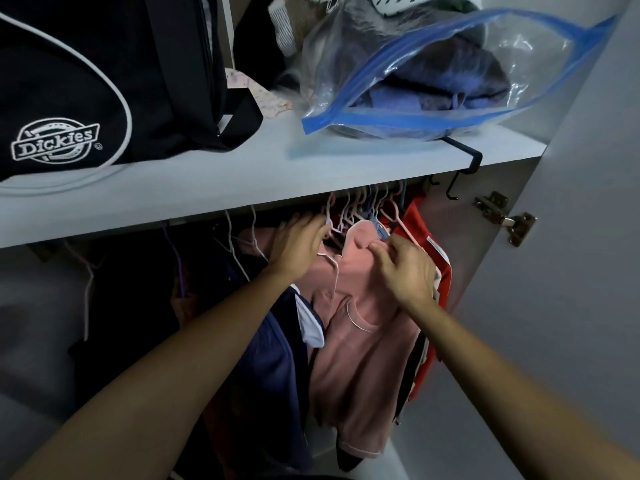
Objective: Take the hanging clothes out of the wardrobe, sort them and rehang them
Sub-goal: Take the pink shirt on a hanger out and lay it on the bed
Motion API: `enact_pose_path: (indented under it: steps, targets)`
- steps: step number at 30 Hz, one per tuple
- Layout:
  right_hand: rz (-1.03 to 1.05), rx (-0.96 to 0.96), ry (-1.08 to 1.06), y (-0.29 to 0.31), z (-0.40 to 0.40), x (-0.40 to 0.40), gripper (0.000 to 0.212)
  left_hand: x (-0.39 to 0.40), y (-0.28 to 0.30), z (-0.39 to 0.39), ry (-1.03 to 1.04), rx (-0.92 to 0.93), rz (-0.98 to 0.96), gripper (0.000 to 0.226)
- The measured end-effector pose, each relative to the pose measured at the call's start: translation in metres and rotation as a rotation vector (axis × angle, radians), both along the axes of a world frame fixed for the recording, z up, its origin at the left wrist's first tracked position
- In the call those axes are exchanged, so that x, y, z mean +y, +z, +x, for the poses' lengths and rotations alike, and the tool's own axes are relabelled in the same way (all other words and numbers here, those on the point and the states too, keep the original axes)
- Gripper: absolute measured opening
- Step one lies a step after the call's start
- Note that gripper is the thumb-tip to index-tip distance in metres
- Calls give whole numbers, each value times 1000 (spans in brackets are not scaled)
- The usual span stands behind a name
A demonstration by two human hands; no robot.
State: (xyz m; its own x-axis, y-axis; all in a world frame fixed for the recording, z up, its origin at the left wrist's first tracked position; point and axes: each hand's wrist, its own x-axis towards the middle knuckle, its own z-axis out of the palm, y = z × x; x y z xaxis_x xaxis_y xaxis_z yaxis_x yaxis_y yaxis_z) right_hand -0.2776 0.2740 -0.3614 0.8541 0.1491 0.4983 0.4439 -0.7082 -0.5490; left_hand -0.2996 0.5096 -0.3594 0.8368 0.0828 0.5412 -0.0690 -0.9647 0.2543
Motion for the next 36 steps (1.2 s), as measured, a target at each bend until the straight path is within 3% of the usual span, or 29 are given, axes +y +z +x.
enact_pose_path:
  steps: [8,14,18,23,28,33,36]
  targets:
    - [80,56,-99,-2,-36,-76,31,-41,17,-25,-147,87,50,41]
    - [70,71,-152,15,-69,-149,47,-75,40,-44,-183,63,162,35]
    - [45,108,-137,27,-94,-195,41,-121,50,-60,-249,46,77,26]
    - [111,203,-58,33,-136,-243,28,-168,50,-91,-311,-14,135,16]
    - [199,304,4,37,-185,-278,45,-203,42,-116,-397,-22,135,15]
    - [169,370,88,40,-231,-316,45,-239,48,-135,-534,-35,157,13]
    - [109,358,54,42,-268,-340,31,-268,50,-150,-618,-41,134,11]
